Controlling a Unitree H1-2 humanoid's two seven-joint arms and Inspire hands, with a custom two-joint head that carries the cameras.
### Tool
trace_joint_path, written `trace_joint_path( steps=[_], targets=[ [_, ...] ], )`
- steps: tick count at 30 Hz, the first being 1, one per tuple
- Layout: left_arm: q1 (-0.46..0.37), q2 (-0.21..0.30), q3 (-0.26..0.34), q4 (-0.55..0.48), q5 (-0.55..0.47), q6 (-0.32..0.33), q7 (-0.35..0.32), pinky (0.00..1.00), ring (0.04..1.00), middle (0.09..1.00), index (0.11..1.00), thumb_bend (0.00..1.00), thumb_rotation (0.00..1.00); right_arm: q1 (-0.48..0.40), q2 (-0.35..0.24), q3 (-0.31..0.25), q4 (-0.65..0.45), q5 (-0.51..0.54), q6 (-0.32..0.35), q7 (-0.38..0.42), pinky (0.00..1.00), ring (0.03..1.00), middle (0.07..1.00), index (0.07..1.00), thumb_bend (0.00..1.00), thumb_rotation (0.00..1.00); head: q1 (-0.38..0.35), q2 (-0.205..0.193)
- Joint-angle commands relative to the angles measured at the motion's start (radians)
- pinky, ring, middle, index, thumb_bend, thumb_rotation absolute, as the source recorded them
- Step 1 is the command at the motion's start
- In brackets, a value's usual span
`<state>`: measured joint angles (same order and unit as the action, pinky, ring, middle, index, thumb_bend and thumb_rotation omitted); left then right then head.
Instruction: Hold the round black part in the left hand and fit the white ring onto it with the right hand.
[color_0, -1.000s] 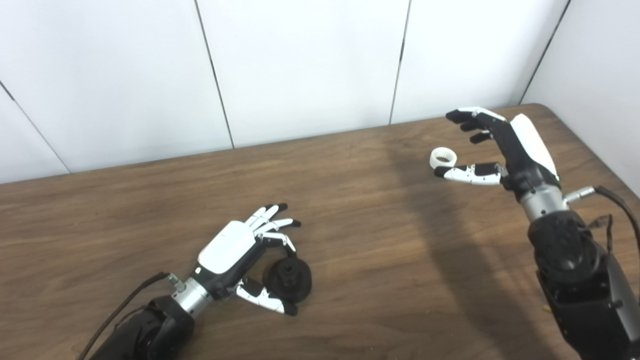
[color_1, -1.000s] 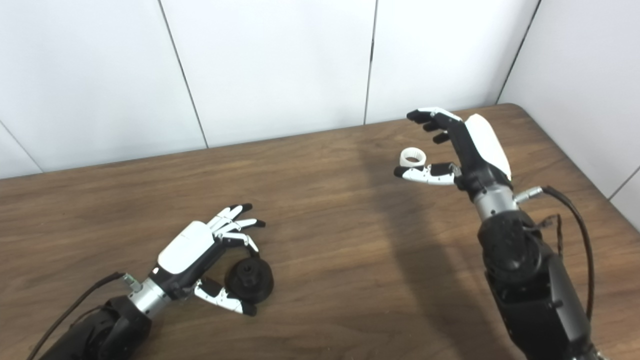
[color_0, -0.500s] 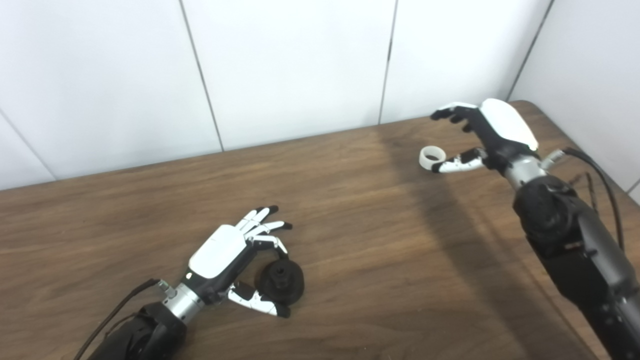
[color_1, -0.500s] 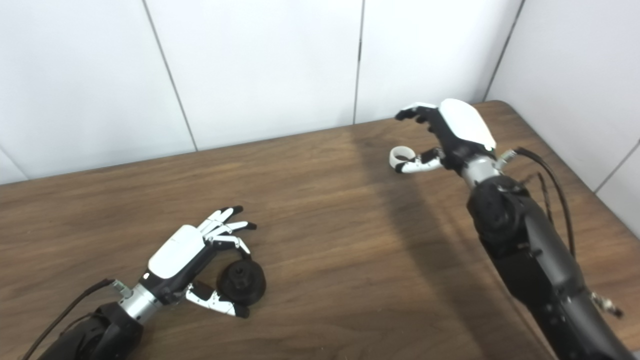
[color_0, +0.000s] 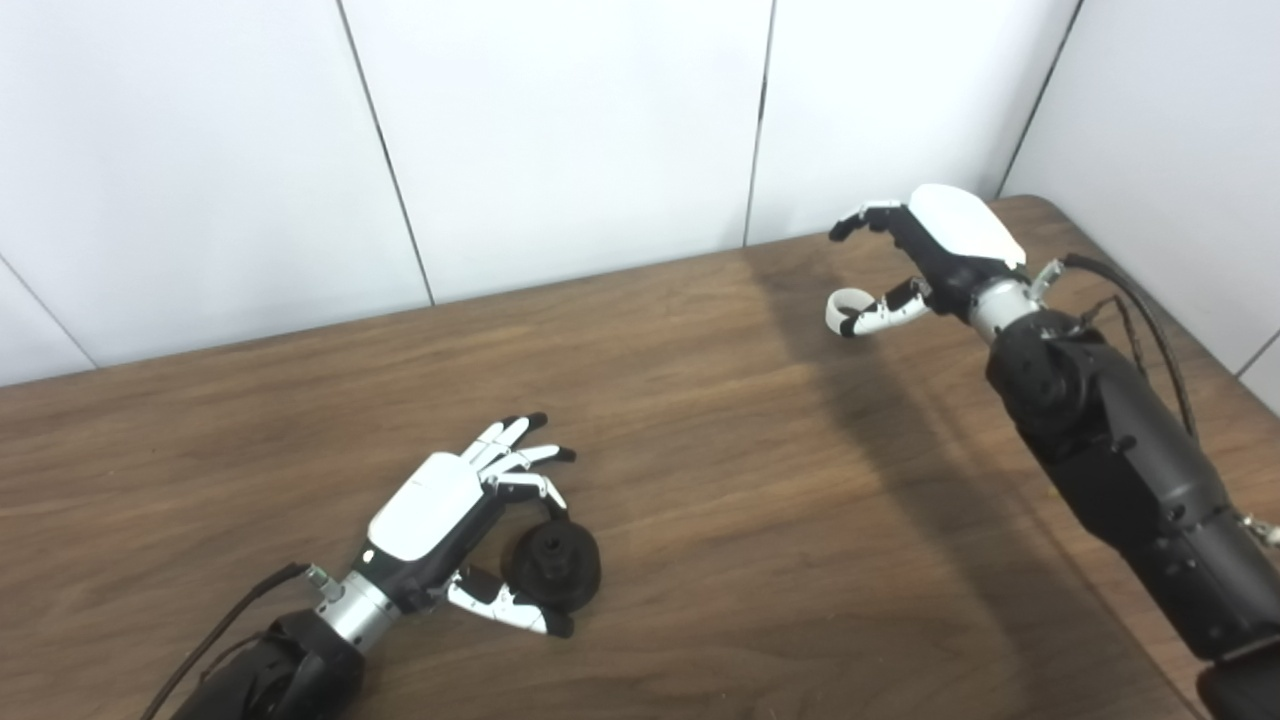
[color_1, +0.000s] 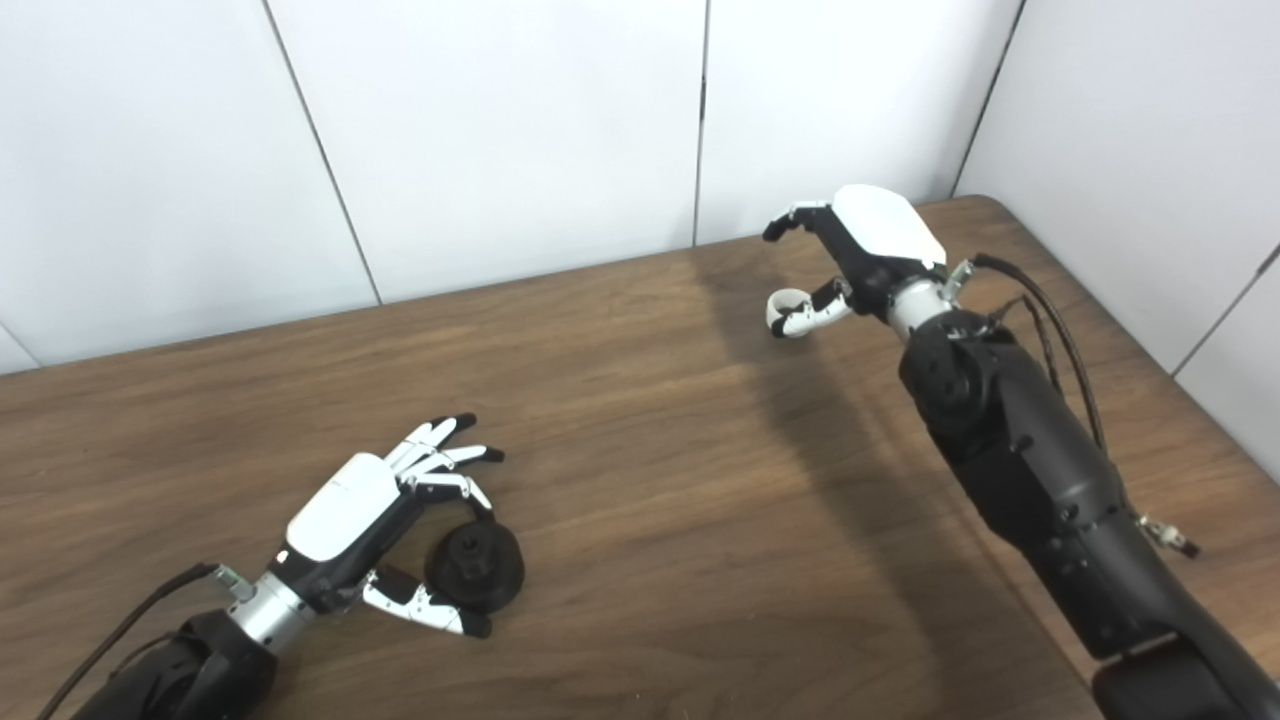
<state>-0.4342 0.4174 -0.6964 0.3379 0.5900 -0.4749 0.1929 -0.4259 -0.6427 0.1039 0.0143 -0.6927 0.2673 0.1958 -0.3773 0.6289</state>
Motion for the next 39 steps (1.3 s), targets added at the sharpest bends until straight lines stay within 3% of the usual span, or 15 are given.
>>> trace_joint_path(
  steps=[1, 5, 24, 39],
  targets=[
    [0.001, 0.016, -0.009, 0.003, -0.001, 0.005, 0.002, 1.0, 1.0, 0.861, 0.483, 0.52, 0.05, -0.068, -0.045, -0.004, -0.013, -0.011, 0.0, 0.022, 0.74, 0.84, 0.825, 0.728, 0.74, 0.16, -0.005, -0.002],
    [0.005, 0.018, -0.01, 0.001, -0.001, 0.005, 0.003, 1.0, 0.998, 0.857, 0.483, 0.52, 0.05, -0.093, -0.055, 0.003, 0.001, -0.013, 0.027, 0.075, 0.8, 0.896, 0.855, 0.744, 0.77, 0.19, -0.014, -0.007],
    [0.022, 0.03, -0.002, -0.024, -0.011, 0.005, -0.002, 1.0, 0.992, 0.86, 0.482, 0.52, 0.05, -0.116, -0.085, 0.04, 0.053, -0.02, 0.065, 0.185, 0.92, 0.959, 0.894, 0.786, 0.8, 0.27, -0.018, -0.019],
    [0.053, 0.034, 0.033, -0.078, -0.012, 0.005, -0.046, 1.0, 0.989, 0.859, 0.483, 0.52, 0.05, -0.132, -0.074, 0.073, 0.125, -0.044, 0.036, 0.167, 0.89, 0.942, 0.883, 0.782, 0.84, 0.33, -0.028, -0.021]
  ],
)
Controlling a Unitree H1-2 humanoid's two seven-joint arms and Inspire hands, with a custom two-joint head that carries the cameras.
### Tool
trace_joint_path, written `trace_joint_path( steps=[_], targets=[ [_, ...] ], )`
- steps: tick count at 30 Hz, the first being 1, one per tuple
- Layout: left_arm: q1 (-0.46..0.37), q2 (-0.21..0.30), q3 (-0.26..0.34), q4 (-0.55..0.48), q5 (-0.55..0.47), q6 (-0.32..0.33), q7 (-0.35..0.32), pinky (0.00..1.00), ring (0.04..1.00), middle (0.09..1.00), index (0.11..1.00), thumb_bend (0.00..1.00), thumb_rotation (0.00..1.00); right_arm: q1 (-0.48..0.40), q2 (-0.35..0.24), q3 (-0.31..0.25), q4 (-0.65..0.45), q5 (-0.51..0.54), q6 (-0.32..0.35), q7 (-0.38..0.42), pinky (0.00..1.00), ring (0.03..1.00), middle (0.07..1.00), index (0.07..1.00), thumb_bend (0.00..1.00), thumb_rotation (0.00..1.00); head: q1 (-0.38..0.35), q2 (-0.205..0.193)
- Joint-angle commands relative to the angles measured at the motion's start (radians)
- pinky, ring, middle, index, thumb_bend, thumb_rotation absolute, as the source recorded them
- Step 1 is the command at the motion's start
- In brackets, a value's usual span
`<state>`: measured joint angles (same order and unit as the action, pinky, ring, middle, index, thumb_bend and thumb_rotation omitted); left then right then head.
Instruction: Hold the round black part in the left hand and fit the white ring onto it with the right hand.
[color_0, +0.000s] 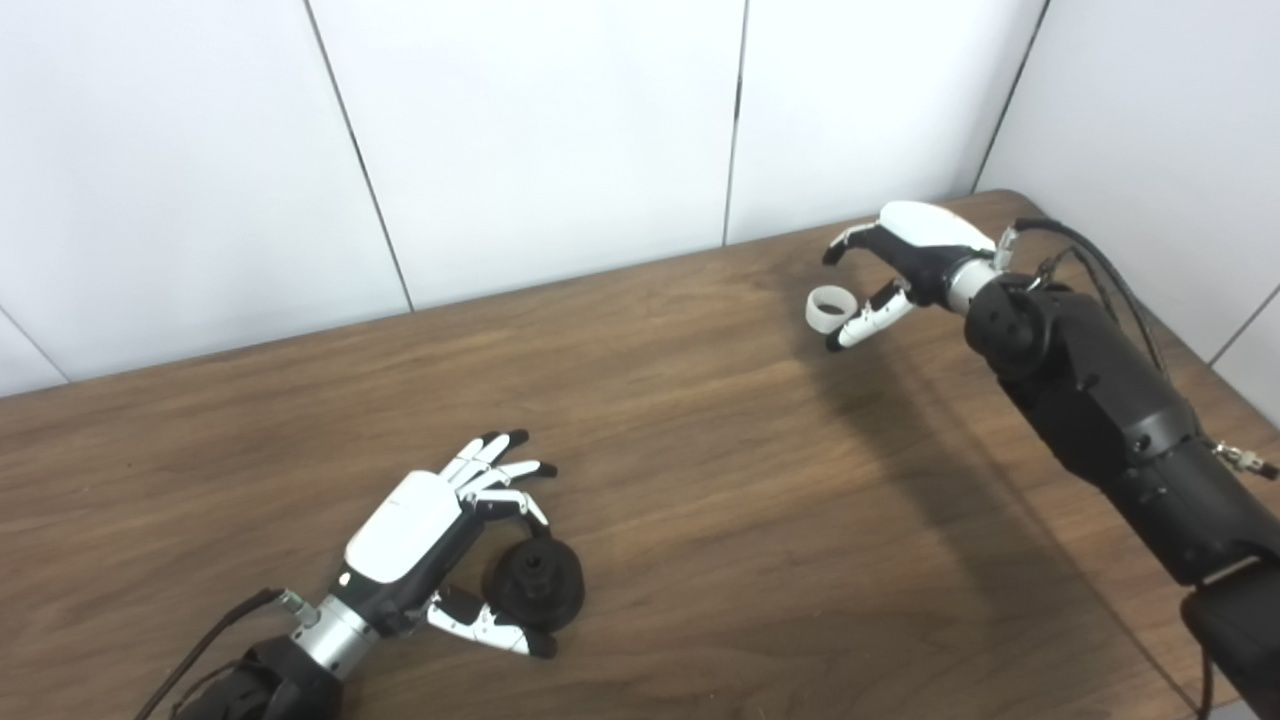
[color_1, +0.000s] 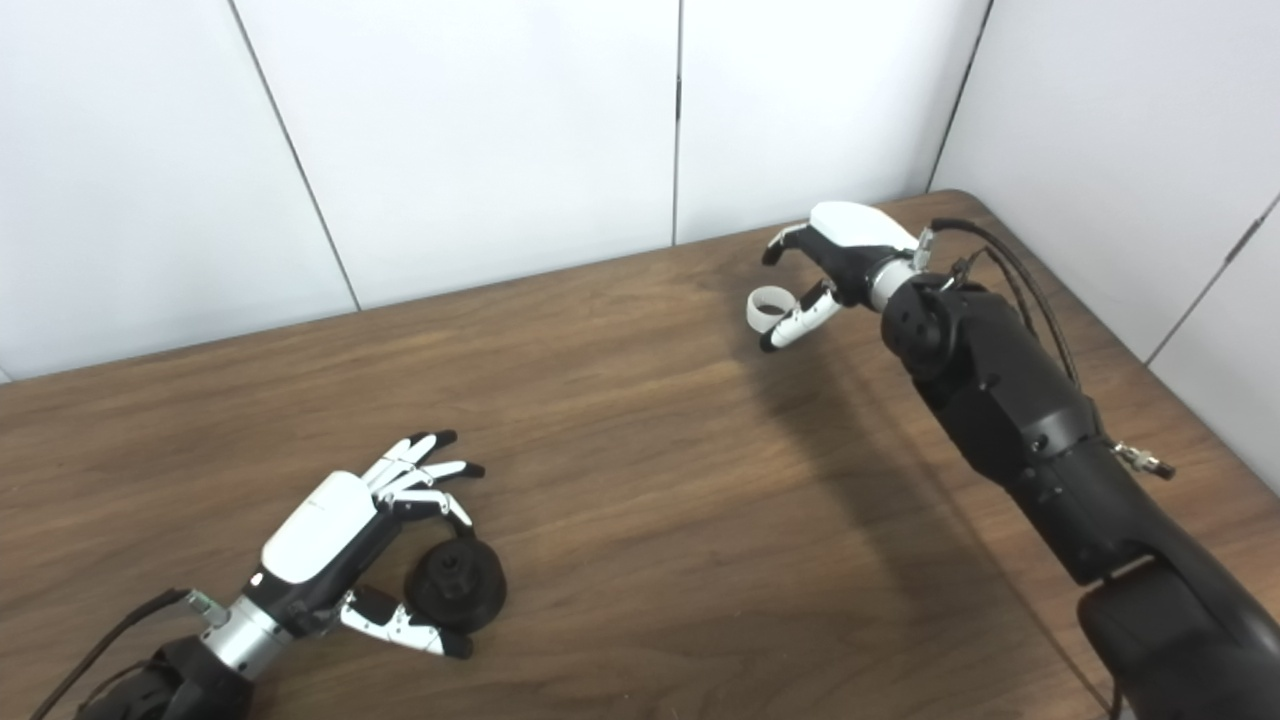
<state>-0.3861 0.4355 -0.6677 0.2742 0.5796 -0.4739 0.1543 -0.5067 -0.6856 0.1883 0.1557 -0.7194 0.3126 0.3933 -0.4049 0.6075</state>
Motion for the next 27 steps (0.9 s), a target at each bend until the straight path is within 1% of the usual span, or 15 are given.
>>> trace_joint_path(
  steps=[1, 4, 5, 6, 11, 15, 20, 23, 27],
  targets=[
    [0.007, 0.017, 0.006, -0.019, 0.0, 0.004, -0.011, 1.0, 0.989, 0.859, 0.483, 0.52, 0.05, -0.053, -0.031, -0.009, -0.013, -0.019, -0.01, -0.031, 0.89, 0.942, 0.883, 0.782, 0.84, 0.33, 0.0, 0.001],
    [0.013, 0.021, 0.009, -0.029, 0.007, 0.004, -0.013, 1.0, 0.983, 0.857, 0.483, 0.52, 0.05, -0.056, -0.032, -0.008, -0.005, -0.021, -0.012, -0.036, 0.89, 0.939, 0.882, 0.783, 0.83, 0.34, -0.006, 0.002],
    [0.015, 0.022, 0.01, -0.031, 0.007, 0.004, -0.015, 1.0, 0.981, 0.855, 0.483, 0.52, 0.05, -0.058, -0.03, -0.011, -0.002, -0.02, -0.007, -0.038, 0.89, 0.937, 0.881, 0.783, 0.82, 0.33, -0.006, 0.002],
    [0.018, 0.023, 0.01, -0.034, 0.006, 0.004, -0.016, 1.0, 0.978, 0.853, 0.483, 0.52, 0.05, -0.059, -0.029, -0.013, -0.002, -0.02, -0.001, -0.037, 0.89, 0.939, 0.885, 0.788, 0.8, 0.3, -0.007, 0.005],
    [0.023, 0.025, 0.006, -0.041, -0.004, 0.004, -0.012, 1.0, 0.983, 0.852, 0.483, 0.52, 0.05, -0.064, -0.03, -0.019, 0.013, -0.017, -0.004, -0.046, 0.88, 0.933, 0.881, 0.788, 0.78, 0.27, -0.006, 0.01],
    [0.028, 0.024, 0.015, -0.055, -0.006, 0.004, -0.026, 1.0, 0.985, 0.852, 0.483, 0.52, 0.05, -0.06, -0.03, -0.02, 0.013, -0.017, -0.002, -0.047, 0.87, 0.925, 0.877, 0.785, 0.76, 0.26, -0.005, 0.015],
    [0.04, 0.023, 0.037, -0.081, -0.011, 0.004, -0.053, 1.0, 0.986, 0.854, 0.483, 0.52, 0.05, -0.052, -0.025, -0.02, 0.023, -0.017, 0.002, -0.058, 0.85, 0.911, 0.868, 0.782, 0.75, 0.24, -0.005, 0.022],
    [0.047, 0.017, 0.061, -0.092, -0.007, 0.005, -0.069, 1.0, 0.992, 0.857, 0.483, 0.52, 0.05, -0.047, -0.02, -0.023, 0.029, -0.013, -0.001, -0.076, 0.84, 0.912, 0.865, 0.777, 0.74, 0.23, -0.005, 0.023],
    [0.052, -0.005, 0.093, -0.081, 0.007, 0.005, -0.042, 1.0, 0.978, 0.845, 0.482, 0.52, 0.05, -0.045, -0.013, -0.023, 0.046, -0.01, -0.011, -0.101, 0.83, 0.906, 0.858, 0.77, 0.74, 0.24, -0.005, 0.024]
  ],
)
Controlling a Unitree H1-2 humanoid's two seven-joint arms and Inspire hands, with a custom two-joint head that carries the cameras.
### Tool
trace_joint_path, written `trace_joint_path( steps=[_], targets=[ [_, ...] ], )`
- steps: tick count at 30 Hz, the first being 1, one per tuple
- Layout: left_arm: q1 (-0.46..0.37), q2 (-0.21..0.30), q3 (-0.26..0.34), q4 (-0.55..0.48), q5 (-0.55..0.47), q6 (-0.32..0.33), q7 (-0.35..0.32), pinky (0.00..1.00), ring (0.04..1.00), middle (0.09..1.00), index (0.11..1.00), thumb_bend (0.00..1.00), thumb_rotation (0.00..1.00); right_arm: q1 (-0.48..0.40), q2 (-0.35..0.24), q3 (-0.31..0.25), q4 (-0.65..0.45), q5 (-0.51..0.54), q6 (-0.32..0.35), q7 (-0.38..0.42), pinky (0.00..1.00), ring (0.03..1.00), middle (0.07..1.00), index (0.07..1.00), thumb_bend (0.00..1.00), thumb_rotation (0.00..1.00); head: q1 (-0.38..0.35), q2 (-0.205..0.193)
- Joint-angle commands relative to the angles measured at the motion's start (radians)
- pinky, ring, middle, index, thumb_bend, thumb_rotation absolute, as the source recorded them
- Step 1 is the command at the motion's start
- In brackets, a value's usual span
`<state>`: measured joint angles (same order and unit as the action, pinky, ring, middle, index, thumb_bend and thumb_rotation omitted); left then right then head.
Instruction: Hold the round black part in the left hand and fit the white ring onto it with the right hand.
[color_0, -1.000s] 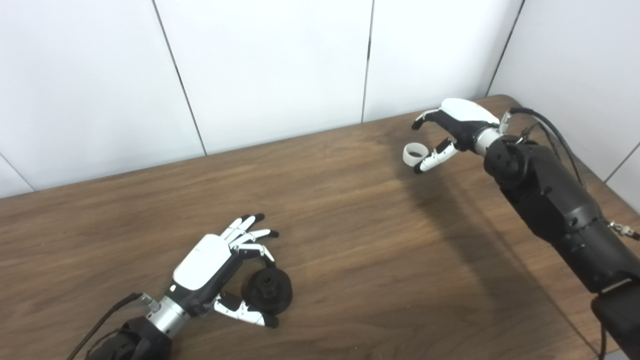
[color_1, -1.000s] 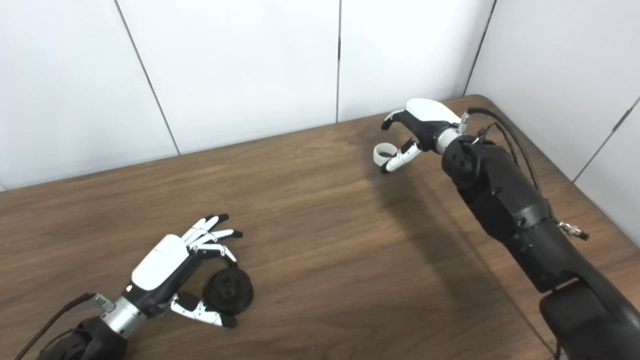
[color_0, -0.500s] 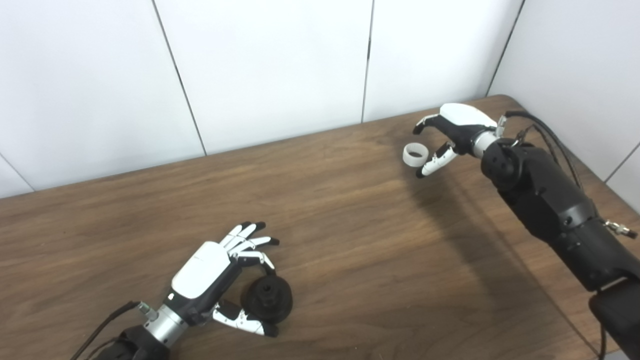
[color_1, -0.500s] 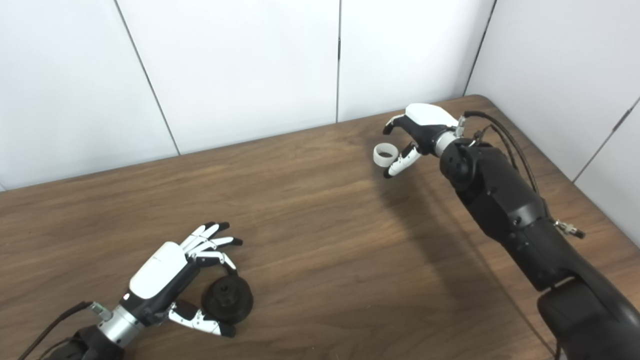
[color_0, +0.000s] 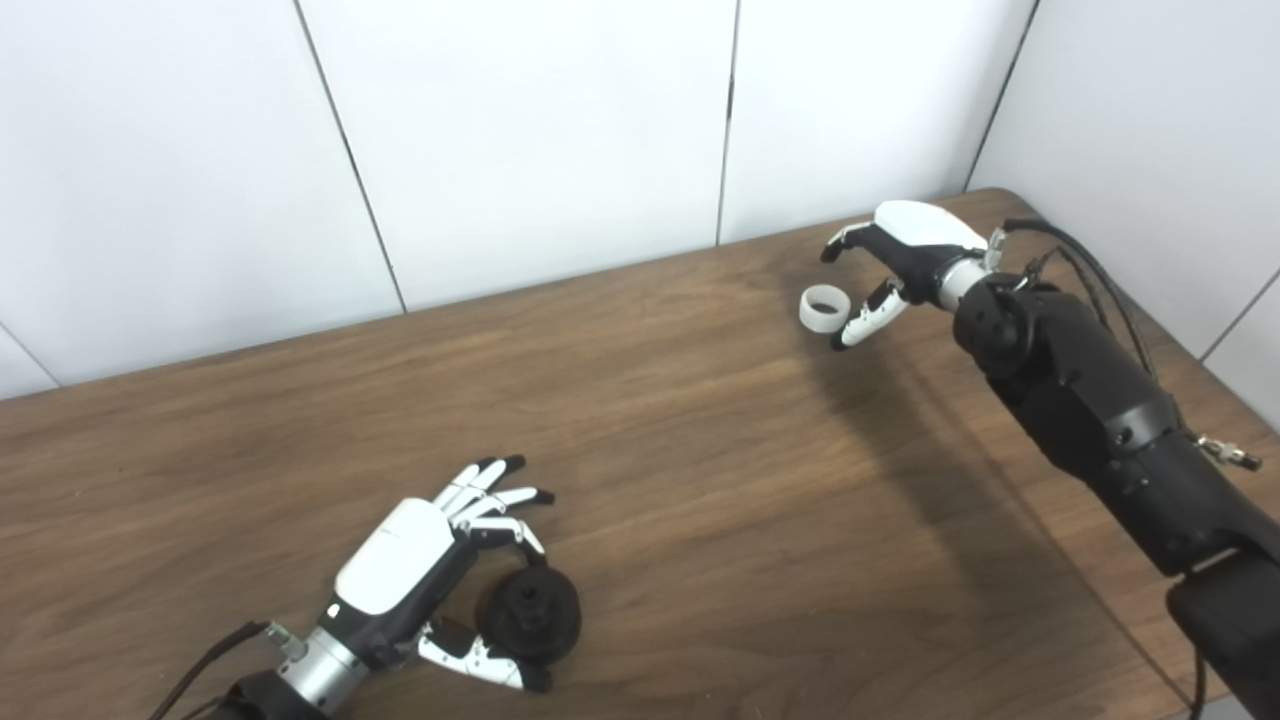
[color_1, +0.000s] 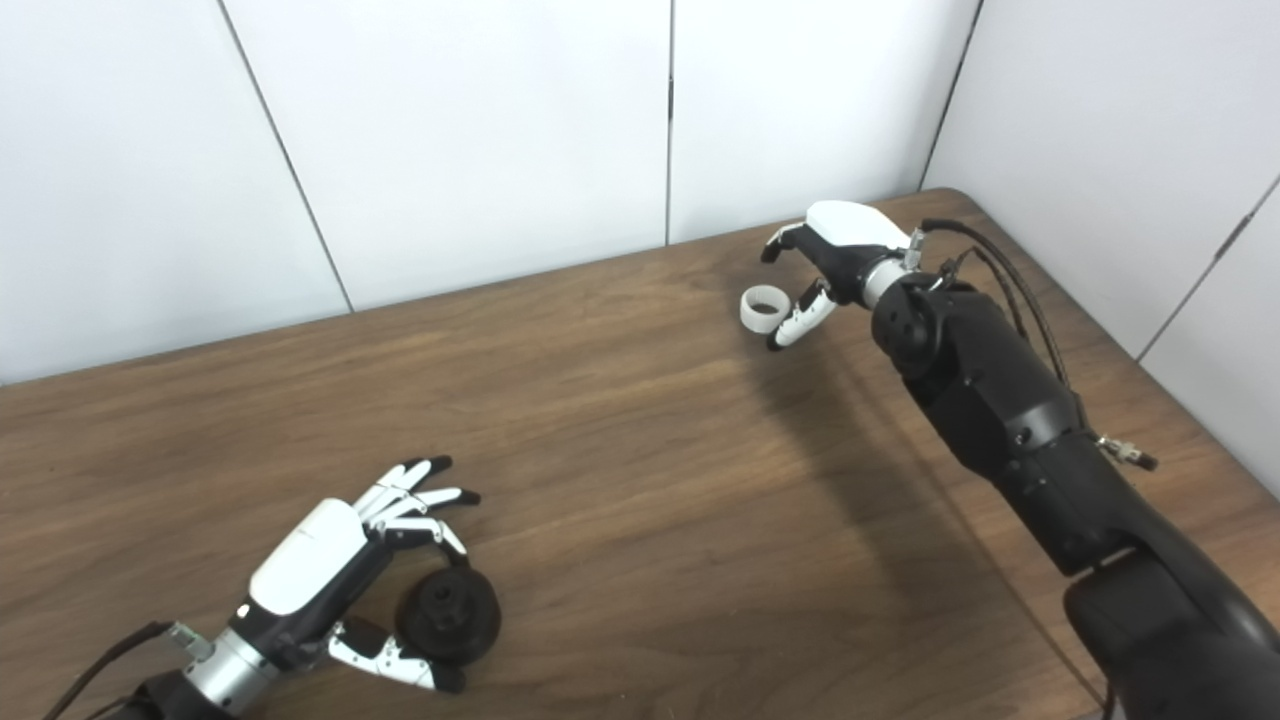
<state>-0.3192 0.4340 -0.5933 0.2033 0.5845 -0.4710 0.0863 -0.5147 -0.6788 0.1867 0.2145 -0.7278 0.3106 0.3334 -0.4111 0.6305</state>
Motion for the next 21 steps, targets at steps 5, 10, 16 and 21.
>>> trace_joint_path(
  steps=[5, 10, 16, 21],
  targets=[
    [-0.018, -0.029, 0.057, 0.019, 0.024, 0.002, 0.027, 1.0, 0.989, 0.85, 0.483, 0.52, 0.05, -0.031, -0.015, -0.016, -0.002, 0.006, -0.028, -0.065, 0.83, 0.9, 0.856, 0.764, 0.74, 0.23, 0.008, 0.003],
    [-0.025, -0.041, 0.079, 0.032, 0.029, 0.001, 0.031, 1.0, 0.996, 0.856, 0.483, 0.52, 0.05, -0.029, -0.012, -0.008, 0.016, 0.011, -0.051, -0.09, 0.82, 0.896, 0.852, 0.756, 0.75, 0.24, 0.015, 0.006],
    [-0.033, -0.052, 0.095, 0.037, 0.04, 0.002, 0.043, 1.0, 0.991, 0.848, 0.483, 0.52, 0.05, -0.028, -0.001, -0.005, 0.025, 0.009, -0.054, -0.101, 0.82, 0.891, 0.851, 0.74, 0.74, 0.23, 0.017, 0.005],
    [-0.034, -0.049, 0.098, 0.025, 0.04, 0.002, 0.028, 1.0, 0.987, 0.847, 0.483, 0.52, 0.05, -0.022, 0.005, -0.009, 0.017, 0.015, -0.054, -0.101, 0.82, 0.886, 0.841, 0.732, 0.74, 0.2, 0.024, 0.019]
  ],
)
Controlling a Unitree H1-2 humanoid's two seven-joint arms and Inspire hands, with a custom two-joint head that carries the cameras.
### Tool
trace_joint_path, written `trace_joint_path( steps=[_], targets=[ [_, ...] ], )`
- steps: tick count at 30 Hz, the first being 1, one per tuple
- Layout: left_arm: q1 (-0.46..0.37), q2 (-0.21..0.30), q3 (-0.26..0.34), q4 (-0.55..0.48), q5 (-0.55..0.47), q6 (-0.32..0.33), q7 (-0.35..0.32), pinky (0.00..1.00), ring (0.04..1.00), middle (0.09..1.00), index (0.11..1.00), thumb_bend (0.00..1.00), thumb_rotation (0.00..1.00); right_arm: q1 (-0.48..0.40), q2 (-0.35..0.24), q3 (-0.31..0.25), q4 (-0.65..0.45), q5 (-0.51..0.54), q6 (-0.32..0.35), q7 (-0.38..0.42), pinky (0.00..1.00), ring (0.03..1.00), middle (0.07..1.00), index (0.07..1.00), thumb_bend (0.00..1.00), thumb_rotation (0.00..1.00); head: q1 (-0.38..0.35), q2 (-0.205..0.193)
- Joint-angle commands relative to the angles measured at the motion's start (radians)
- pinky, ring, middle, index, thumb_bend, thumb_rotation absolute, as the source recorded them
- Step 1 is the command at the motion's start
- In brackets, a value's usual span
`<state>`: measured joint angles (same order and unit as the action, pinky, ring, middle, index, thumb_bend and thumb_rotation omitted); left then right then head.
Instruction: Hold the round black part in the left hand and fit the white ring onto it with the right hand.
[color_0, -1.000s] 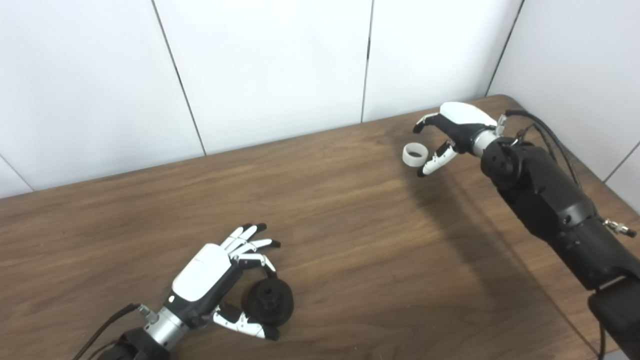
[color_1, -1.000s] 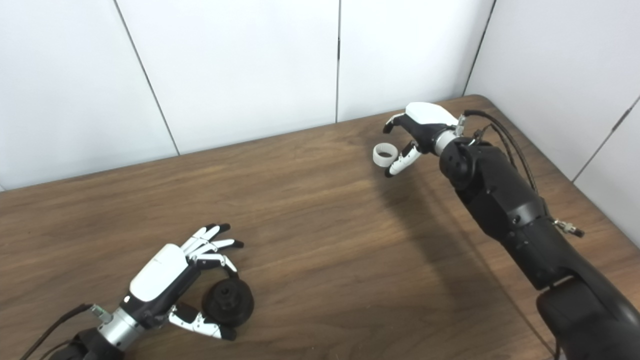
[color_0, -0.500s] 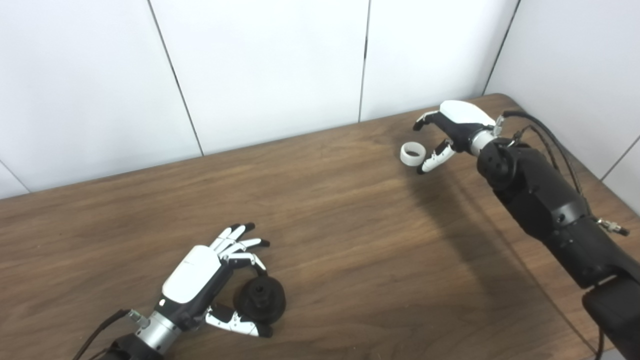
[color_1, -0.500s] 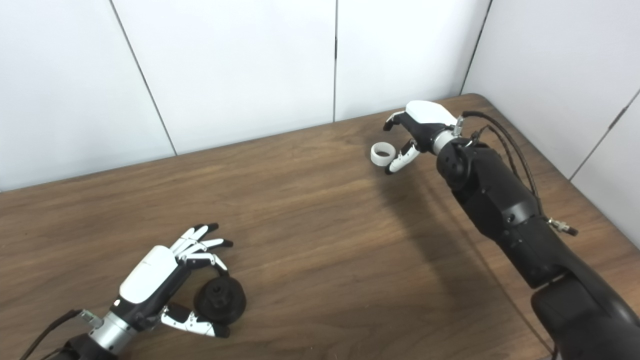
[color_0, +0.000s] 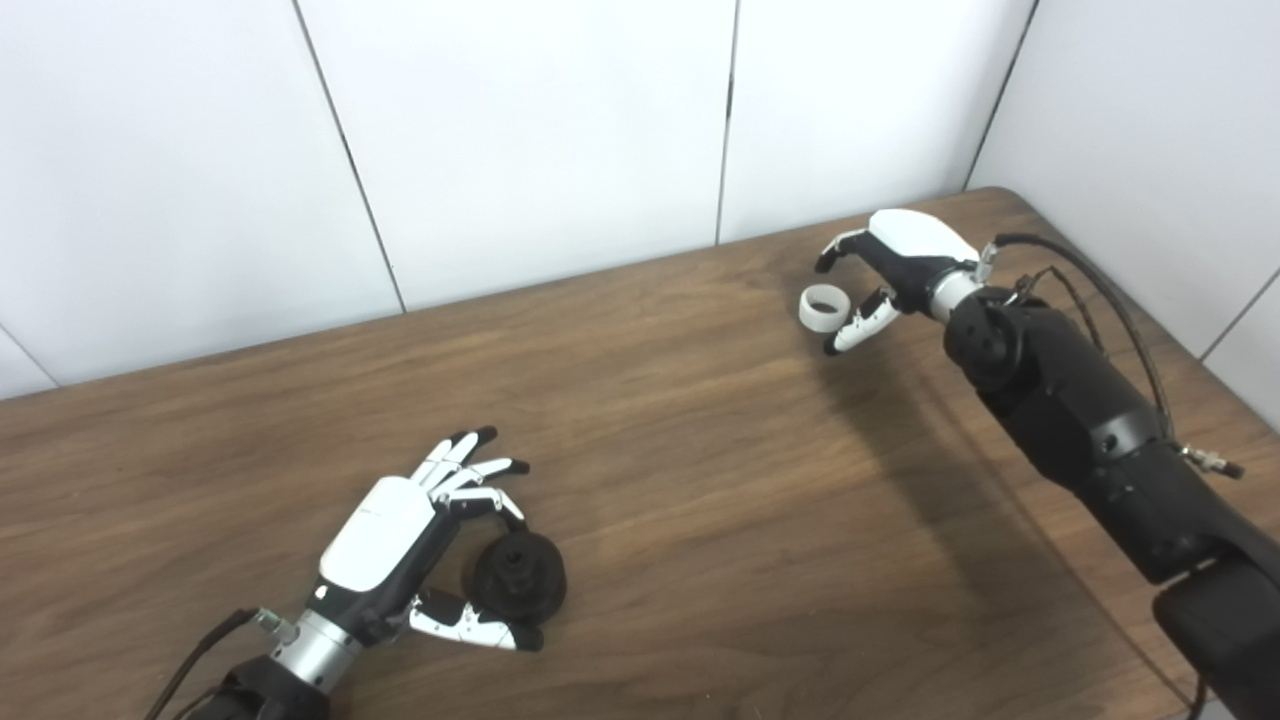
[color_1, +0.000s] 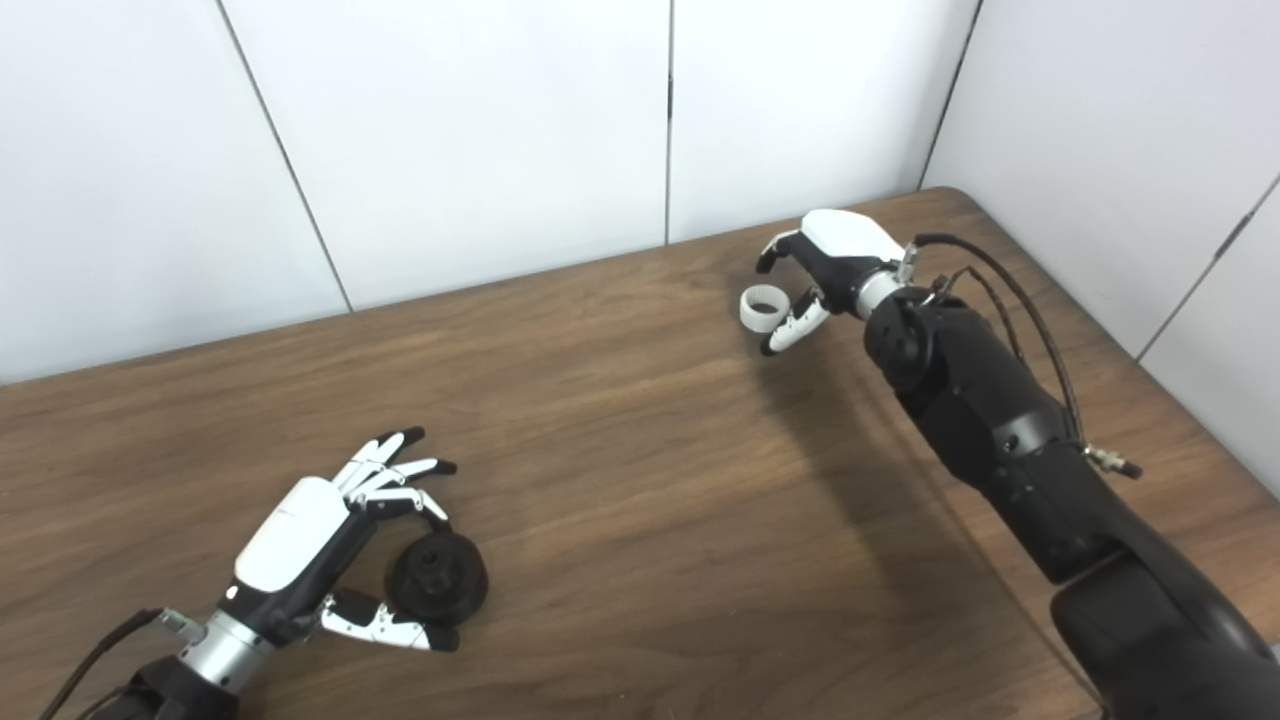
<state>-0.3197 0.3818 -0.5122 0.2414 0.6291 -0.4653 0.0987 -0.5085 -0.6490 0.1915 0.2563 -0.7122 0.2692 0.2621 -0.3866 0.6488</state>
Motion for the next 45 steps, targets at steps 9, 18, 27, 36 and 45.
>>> trace_joint_path(
  steps=[9, 18, 27, 36, 45],
  targets=[
    [-0.009, 0.0, 0.057, -0.069, -0.009, -0.003, -0.052, 1.0, 0.985, 0.849, 0.483, 0.52, 0.05, -0.031, -0.018, -0.002, -0.018, -0.01, -0.004, -0.021, 0.83, 0.886, 0.838, 0.741, 0.74, 0.2, 0.007, 0.012],
    [0.009, 0.002, 0.082, -0.128, -0.029, -0.004, -0.103, 1.0, 0.996, 0.856, 0.483, 0.52, 0.05, -0.038, -0.012, 0.007, 0.003, -0.009, -0.01, -0.027, 0.83, 0.882, 0.837, 0.738, 0.75, 0.2, 0.013, 0.02],
    [0.02, 0.004, 0.091, -0.151, -0.036, -0.004, -0.114, 1.0, 0.994, 0.855, 0.483, 0.52, 0.05, -0.043, -0.015, 0.008, 0.019, -0.008, -0.02, -0.033, 0.83, 0.879, 0.834, 0.735, 0.74, 0.19, 0.014, 0.024],
    [0.022, 0.015, 0.087, -0.156, -0.053, -0.004, -0.108, 1.0, 0.995, 0.858, 0.483, 0.52, 0.05, -0.045, -0.02, 0.009, 0.012, -0.009, 0.002, -0.016, 0.85, 0.892, 0.846, 0.739, 0.73, 0.19, 0.011, 0.03],
    [0.026, 0.021, 0.09, -0.17, -0.055, -0.004, -0.101, 1.0, 0.988, 0.854, 0.483, 0.52, 0.05, -0.047, -0.019, 0.012, 0.019, -0.012, -0.003, -0.021, 0.85, 0.893, 0.846, 0.717, 0.72, 0.2, 0.005, 0.037]
  ],
)
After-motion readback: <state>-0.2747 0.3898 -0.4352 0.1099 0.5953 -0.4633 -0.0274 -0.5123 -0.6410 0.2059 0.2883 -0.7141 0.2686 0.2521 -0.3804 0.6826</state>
